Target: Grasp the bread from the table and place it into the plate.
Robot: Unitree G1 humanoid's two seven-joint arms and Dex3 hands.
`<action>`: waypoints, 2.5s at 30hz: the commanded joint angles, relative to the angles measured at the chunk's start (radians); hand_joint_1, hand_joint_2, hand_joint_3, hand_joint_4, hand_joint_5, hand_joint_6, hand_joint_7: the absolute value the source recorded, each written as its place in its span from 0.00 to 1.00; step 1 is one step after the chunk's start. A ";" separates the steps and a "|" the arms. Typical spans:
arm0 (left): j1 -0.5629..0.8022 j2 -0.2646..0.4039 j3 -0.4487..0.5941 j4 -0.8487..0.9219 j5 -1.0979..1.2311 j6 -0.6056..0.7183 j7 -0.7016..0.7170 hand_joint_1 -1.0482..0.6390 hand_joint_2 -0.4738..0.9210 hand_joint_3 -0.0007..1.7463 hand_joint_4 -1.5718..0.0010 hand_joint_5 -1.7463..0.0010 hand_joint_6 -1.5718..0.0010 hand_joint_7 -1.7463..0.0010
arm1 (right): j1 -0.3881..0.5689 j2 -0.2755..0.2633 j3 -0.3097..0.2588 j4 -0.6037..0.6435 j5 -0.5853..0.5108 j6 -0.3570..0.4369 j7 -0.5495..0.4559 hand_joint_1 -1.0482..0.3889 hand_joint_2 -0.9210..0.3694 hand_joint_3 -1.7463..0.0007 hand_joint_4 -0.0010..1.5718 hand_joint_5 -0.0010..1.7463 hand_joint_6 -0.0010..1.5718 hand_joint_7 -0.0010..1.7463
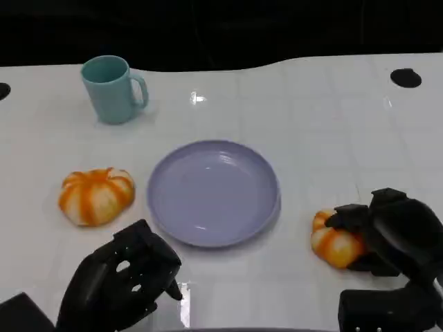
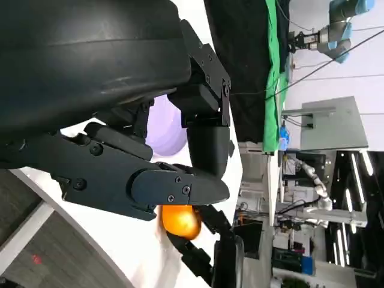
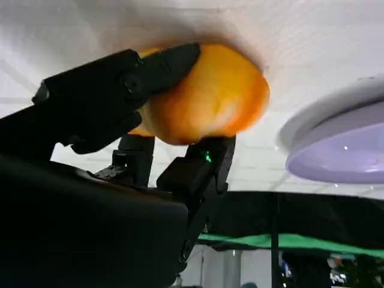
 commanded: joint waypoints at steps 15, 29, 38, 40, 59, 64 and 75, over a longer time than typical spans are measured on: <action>0.026 0.004 -0.004 -0.026 0.006 -0.002 0.015 0.28 1.00 0.18 0.60 0.00 0.64 0.14 | -0.079 -0.012 -0.010 0.123 0.058 -0.152 -0.228 0.65 0.49 0.25 0.62 1.00 0.52 0.91; 0.028 0.002 -0.007 -0.027 0.006 -0.002 0.013 0.29 1.00 0.18 0.61 0.00 0.64 0.15 | -0.161 0.081 -0.055 0.057 0.279 -0.215 -0.025 0.69 0.53 0.18 0.62 1.00 0.49 0.96; 0.037 0.004 -0.012 -0.035 0.010 -0.006 0.012 0.29 1.00 0.19 0.61 0.00 0.64 0.15 | -0.258 0.171 -0.036 0.102 0.310 -0.230 0.038 0.65 0.54 0.13 0.63 1.00 0.47 1.00; 0.038 0.005 -0.013 -0.039 0.005 -0.002 0.007 0.29 1.00 0.19 0.61 0.00 0.64 0.14 | -0.281 0.195 -0.029 0.119 0.309 -0.224 0.050 0.64 0.54 0.13 0.63 1.00 0.47 1.00; 0.049 0.004 -0.024 -0.055 0.001 0.015 0.010 0.30 1.00 0.19 0.62 0.00 0.65 0.14 | -0.551 0.390 0.050 0.576 0.268 -0.235 -0.045 0.63 0.50 0.21 0.59 1.00 0.50 0.86; 0.046 0.006 -0.024 -0.050 0.003 0.006 0.006 0.29 1.00 0.19 0.62 0.00 0.65 0.14 | -0.577 0.398 0.050 0.603 0.292 -0.197 0.036 0.58 0.28 0.53 0.41 0.74 0.49 0.32; 0.046 0.005 -0.027 -0.051 0.007 0.002 0.007 0.28 1.00 0.18 0.61 0.00 0.65 0.14 | -0.558 0.337 0.117 0.464 0.248 -0.091 0.239 0.31 0.00 0.88 0.02 0.22 0.19 0.00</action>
